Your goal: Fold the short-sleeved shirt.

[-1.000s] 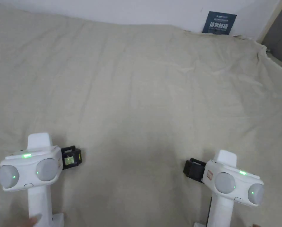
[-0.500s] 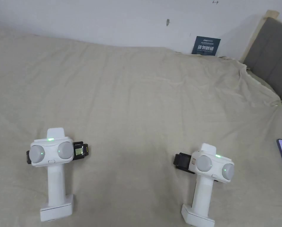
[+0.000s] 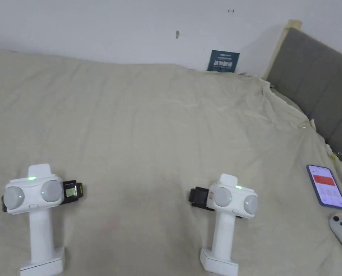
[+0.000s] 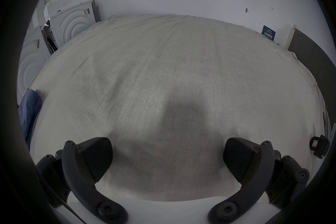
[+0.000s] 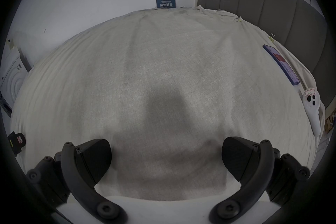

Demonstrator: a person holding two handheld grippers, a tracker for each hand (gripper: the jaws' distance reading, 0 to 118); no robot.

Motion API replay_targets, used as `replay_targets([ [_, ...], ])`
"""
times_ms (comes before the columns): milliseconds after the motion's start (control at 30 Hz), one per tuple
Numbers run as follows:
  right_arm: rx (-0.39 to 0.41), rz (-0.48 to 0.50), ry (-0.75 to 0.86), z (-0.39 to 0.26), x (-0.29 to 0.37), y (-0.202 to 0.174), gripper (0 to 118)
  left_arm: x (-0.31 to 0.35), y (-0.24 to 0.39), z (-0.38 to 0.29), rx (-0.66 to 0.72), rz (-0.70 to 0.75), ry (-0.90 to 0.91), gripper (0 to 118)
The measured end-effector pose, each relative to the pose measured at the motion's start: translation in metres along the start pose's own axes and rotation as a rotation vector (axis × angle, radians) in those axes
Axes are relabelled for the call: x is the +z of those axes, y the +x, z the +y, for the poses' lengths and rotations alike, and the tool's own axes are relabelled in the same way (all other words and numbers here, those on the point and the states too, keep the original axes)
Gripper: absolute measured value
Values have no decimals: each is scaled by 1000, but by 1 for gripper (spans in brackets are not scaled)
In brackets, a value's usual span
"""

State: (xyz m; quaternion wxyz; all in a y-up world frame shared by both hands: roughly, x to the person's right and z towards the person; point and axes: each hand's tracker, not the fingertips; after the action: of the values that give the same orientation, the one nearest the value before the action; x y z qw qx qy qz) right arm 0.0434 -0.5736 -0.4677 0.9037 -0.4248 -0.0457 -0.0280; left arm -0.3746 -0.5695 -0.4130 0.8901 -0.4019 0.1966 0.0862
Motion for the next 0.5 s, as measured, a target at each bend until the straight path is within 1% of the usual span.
replay_targets([
  [500, 0, 0, 0, -1, 2, 0, 118, 14, 3, -3, 0, 0, -1, 118],
])
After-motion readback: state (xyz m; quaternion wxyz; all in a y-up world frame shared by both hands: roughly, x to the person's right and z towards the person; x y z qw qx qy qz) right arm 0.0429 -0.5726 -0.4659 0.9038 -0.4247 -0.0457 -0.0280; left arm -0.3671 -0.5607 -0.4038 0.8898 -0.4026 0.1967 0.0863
